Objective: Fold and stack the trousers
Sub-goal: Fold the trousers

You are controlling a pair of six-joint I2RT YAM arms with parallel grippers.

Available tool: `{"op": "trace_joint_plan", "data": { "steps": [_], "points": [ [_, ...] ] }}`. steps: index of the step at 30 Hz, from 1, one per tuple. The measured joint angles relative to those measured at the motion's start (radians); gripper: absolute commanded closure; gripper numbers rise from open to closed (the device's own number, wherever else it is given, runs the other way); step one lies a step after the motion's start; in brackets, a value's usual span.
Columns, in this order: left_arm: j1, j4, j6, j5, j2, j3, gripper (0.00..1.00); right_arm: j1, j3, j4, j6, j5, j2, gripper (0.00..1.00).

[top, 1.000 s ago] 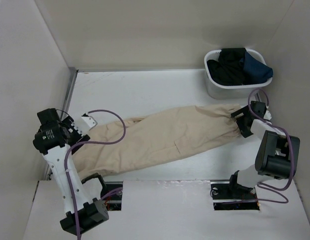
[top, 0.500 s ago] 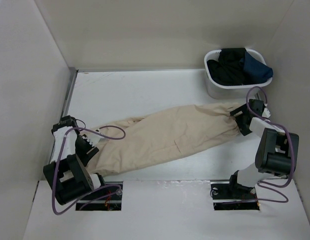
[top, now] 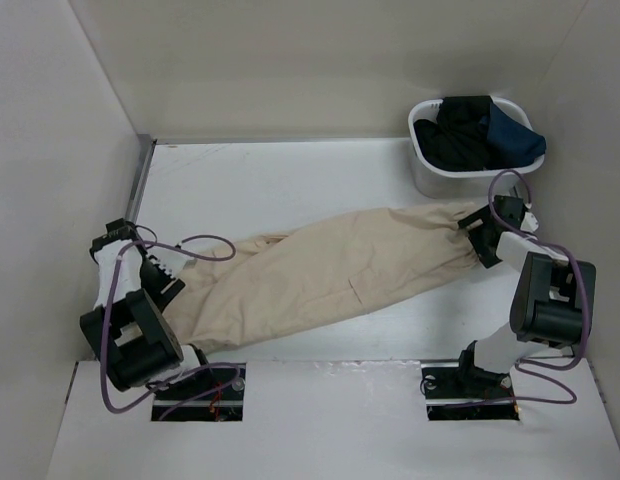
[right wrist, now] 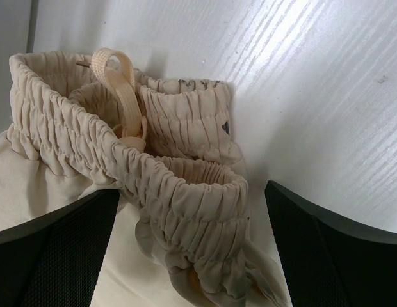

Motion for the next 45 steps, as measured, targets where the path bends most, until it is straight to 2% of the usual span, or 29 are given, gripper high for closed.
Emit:
{"op": "trace_joint_plan", "data": {
  "steps": [4,8,10,13,14,16,18,23,24,25,26,27,28,31,38,43,45],
  "points": [
    [-0.038,-0.019,0.0,-0.002,0.06,0.0,0.41,0.006,0.009,-0.001,0.0,0.006,0.007,0.0],
    [-0.087,-0.077,-0.002,-0.008,0.102,0.003,0.46,0.009,0.01,-0.002,0.0,0.011,0.008,0.0],
    [-0.105,-0.104,-0.013,-0.016,0.146,0.016,0.57,0.009,0.011,-0.002,0.0,0.012,0.009,0.0],
    [-0.114,-0.142,-0.051,-0.025,0.239,0.065,0.91,0.01,0.014,-0.002,0.001,0.013,0.013,0.02],
    [-0.117,-0.149,-0.066,-0.028,0.27,0.085,0.97,0.01,0.016,-0.002,0.002,0.014,0.014,0.05],
    [-0.124,-0.154,-0.086,-0.035,0.314,0.111,1.0,0.01,0.017,-0.002,0.004,0.014,0.019,0.17],
    [-0.134,-0.155,-0.102,-0.041,0.33,0.116,1.0,0.01,0.018,-0.001,0.011,0.013,0.024,0.26],
    [-0.153,-0.159,-0.143,-0.039,0.315,0.119,1.0,0.01,0.019,-0.001,0.02,0.013,0.031,0.25],
    [-0.152,-0.151,-0.151,-0.041,0.303,0.119,0.95,0.01,0.019,-0.001,0.02,0.013,0.031,0.24],
    [-0.151,-0.144,-0.154,-0.043,0.291,0.121,0.81,0.01,0.019,-0.001,0.02,0.013,0.031,0.24],
    [-0.15,-0.137,-0.159,-0.048,0.278,0.122,0.6,0.01,0.02,0.0,0.02,0.013,0.031,0.23],
    [-0.146,-0.135,-0.162,-0.053,0.267,0.127,0.51,0.01,0.023,-0.001,0.02,0.013,0.033,0.23],
    [-0.141,-0.136,-0.166,-0.058,0.263,0.132,0.44,0.011,0.026,-0.002,0.02,0.013,0.035,0.22],
    [-0.131,-0.122,-0.167,-0.08,0.273,0.148,0.38,0.015,0.037,-0.003,0.019,0.013,0.044,0.21],
    [-0.167,-0.102,-0.151,-0.125,0.41,0.203,0.41,0.015,0.046,-0.004,0.019,0.013,0.052,0.21],
    [-0.197,-0.134,-0.129,-0.147,0.502,0.209,0.51,0.015,0.047,-0.005,0.019,0.014,0.052,0.2],
    [-0.208,-0.157,-0.112,-0.157,0.509,0.211,0.6,0.015,0.048,-0.008,0.019,0.014,0.052,0.2]
  ]
}}
